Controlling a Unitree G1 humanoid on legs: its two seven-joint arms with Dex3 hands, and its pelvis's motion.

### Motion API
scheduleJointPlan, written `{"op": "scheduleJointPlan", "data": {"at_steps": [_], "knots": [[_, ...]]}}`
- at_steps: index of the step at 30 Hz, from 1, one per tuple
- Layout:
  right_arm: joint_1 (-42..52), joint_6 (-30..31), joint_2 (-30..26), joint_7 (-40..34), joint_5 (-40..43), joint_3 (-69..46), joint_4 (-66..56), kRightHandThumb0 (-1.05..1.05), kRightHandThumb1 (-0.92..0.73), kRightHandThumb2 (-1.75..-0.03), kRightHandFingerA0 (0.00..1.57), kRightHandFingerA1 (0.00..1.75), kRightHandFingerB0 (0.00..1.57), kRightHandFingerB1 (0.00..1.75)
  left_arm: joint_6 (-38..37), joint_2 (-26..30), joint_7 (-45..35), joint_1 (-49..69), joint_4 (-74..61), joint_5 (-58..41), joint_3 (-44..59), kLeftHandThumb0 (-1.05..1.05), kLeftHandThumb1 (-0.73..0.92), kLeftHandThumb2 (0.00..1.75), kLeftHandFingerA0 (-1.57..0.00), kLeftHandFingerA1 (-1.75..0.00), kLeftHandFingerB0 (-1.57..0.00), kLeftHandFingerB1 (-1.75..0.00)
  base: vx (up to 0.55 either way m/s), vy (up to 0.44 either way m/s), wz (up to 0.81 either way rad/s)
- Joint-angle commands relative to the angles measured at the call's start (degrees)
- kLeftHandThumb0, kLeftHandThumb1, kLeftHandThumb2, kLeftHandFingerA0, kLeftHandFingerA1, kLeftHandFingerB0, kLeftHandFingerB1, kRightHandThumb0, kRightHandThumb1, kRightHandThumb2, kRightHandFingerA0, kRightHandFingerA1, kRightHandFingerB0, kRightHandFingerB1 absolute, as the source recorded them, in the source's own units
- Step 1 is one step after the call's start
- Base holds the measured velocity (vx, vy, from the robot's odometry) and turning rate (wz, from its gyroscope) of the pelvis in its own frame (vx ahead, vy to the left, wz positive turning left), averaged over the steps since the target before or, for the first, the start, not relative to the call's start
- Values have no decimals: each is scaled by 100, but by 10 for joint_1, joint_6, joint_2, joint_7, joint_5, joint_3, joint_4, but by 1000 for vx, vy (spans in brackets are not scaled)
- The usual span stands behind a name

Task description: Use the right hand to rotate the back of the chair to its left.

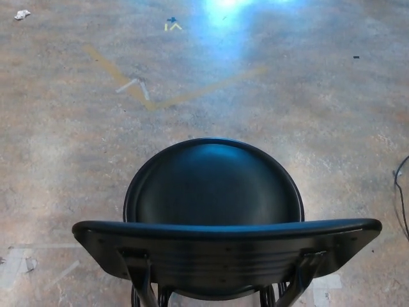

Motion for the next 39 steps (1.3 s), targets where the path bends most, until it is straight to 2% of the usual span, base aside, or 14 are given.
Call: {"op": "scheduleJointPlan", "data": {"at_steps": [1, 5, 6, 7, 18, 20, 21, 26, 27, 28, 31, 32, 38, 39], "knots": [[6, -152, -8, 52, -50, 78, -139, -105, -62, -102, 0, 0, 0, 2, -2, 7, -10, -2, 3, -5, 1, -64, 79, 64, -46, -44, -42, -38, 0, 0, 0], [17, -156, -12, 36, -65, 102, -173, -101, -61, -100, 0, 0, 0, 2, -6, 6, -7, 1, 2, -5, 1, -66, 73, 65, -48, -46, -42, -39, 0, 0, 0], [21, -150, -12, 22, -78, 112, -197, -104, -75, -64, 0, 0, 0, 0, -5, 6, -6, -1, 2, -8, 4, -64, 77, 63, -48, -44, -45, -39, 0, 0, 0], [27, -142, -13, 11, -96, 123, -228, -103, -61, -103, 0, 0, 0, 0, -5, 6, -6, -2, 2, -7, 4, -63, 78, 63, -46, -44, -42, -38, 0, 0, 0], [59, -94, -33, 9, -135, 172, -375, -105, -63, -108, 0, 0, 0, 1, 1, 9, -8, -11, 3, -7, 7, -64, 78, 63, -46, -44, -41, -38, 0, 0, 0], [63, -81, -40, 12, -146, 177, -405, -101, -61, -103, 0, 0, 0, 0, -3, 9, -8, -9, 2, -6, 5, -64, 78, 63, -45, -44, -41, -38, 0, 0, 0], [63, -80, -42, 18, -142, 179, -413, -105, -80, -66, 0, 0, 0, 0, -3, 10, -9, -10, 2, -6, 5, -64, 78, 63, -45, -44, -41, -38, 0, 0, 0], [72, -63, -44, 34, -138, 186, -455, -105, -79, -65, 0, 0, 0, 0, -2, 11, -9, -12, 3, -7, 5, -65, 78, 64, -46, -43, -42, -38, 0, 0, 0], [73, -69, -43, 38, -137, 191, -461, -105, -78, -64, 0, 0, 0, 0, -1, 12, -10, -11, 3, -6, 4, -61, 61, 102, -40, -59, -26, -50, 0, 0, 0], [73, -70, -41, 42, -139, 199, -473, -103, -61, -105, 0, 0, 0, 0, 1, 11, -12, -12, 3, -9, 6, -61, 61, 101, -38, -57, -28, -50, 0, 0, 0], [77, -56, -37, 48, -143, 211, -492, -105, -78, -64, 0, 0, 0, 0, 2, 11, -11, -12, 3, -9, 7, -63, 78, 63, -44, -43, -41, -38, 0, 0, 0], [74, -56, -33, 47, -149, 219, -493, -102, -60, -100, 0, 0, 0, 0, 0, 12, -13, -12, 3, -7, 5, -62, 63, 102, -40, -59, -26, -49, 0, 0, 0], [41, -50, 15, 36, -185, 277, -480, -104, -62, -104, 0, 0, 0, 0, -3, 12, -14, -11, 2, -5, 1, -63, 63, 102, -41, -59, -26, -49, 0, 0, 0], [30, -38, 30, 36, -194, 291, -479, -105, -79, -65, 0, 0, 0, 0, -3, 12, -13, -12, 3, -2, -1, -63, 62, 102, -41, -59, -25, -49, 0, 0, 0]]}}
